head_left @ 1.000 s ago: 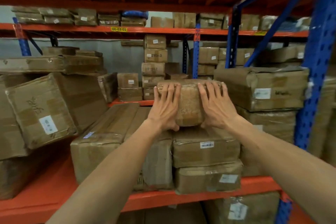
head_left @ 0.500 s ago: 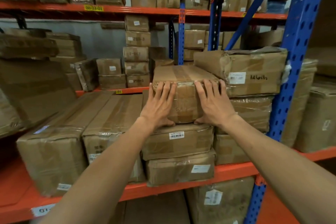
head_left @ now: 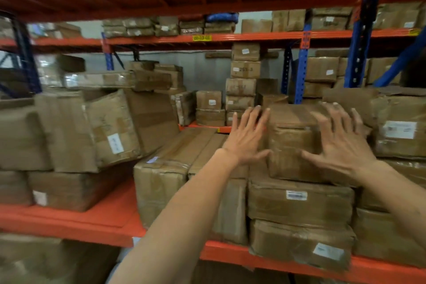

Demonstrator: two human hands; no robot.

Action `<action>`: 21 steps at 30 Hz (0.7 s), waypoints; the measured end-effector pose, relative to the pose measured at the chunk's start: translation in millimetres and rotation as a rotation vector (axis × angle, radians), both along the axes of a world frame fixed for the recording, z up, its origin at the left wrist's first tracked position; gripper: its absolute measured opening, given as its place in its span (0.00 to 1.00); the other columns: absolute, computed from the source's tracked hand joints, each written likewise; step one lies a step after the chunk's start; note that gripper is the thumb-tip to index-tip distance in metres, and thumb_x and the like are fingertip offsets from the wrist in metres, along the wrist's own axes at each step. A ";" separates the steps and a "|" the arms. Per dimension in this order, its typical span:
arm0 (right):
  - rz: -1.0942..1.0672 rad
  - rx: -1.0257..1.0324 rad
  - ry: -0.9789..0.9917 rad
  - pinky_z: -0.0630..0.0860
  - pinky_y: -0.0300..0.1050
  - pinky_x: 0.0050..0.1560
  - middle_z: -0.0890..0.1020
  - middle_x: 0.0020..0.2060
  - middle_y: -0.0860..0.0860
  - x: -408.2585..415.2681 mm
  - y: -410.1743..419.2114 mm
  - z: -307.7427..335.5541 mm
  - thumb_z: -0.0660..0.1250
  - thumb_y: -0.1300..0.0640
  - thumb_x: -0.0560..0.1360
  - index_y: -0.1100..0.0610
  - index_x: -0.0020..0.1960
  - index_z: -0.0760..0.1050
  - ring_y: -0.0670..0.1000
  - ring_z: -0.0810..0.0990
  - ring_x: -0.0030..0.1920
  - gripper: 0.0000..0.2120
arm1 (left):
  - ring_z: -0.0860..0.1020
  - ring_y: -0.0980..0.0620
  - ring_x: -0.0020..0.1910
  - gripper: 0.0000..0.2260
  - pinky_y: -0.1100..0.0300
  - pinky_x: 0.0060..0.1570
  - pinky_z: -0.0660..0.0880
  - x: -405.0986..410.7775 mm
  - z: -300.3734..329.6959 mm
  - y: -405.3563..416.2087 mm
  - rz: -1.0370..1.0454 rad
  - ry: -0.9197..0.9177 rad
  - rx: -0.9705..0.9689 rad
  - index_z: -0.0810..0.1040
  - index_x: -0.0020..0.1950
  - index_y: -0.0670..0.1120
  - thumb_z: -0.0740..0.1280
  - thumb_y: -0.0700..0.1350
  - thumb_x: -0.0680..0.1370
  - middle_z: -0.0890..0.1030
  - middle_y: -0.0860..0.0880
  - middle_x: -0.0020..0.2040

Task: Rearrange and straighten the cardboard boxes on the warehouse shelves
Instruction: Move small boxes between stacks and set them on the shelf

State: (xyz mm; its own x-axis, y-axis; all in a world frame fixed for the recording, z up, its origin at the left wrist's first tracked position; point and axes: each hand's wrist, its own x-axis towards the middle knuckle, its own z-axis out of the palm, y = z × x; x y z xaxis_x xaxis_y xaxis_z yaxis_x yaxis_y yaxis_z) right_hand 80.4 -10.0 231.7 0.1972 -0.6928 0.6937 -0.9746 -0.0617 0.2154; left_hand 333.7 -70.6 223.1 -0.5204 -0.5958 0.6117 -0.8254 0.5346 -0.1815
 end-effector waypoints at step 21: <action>0.492 0.278 -0.789 0.56 0.61 0.76 0.54 0.78 0.52 385.9 -163.8 76.6 0.55 0.32 0.80 0.47 0.78 0.55 0.58 0.54 0.78 0.32 | 0.50 0.24 0.77 0.55 0.28 0.72 0.50 327.9 126.6 -100.7 0.580 0.782 0.061 0.37 0.82 0.46 0.71 0.68 0.72 0.44 0.28 0.79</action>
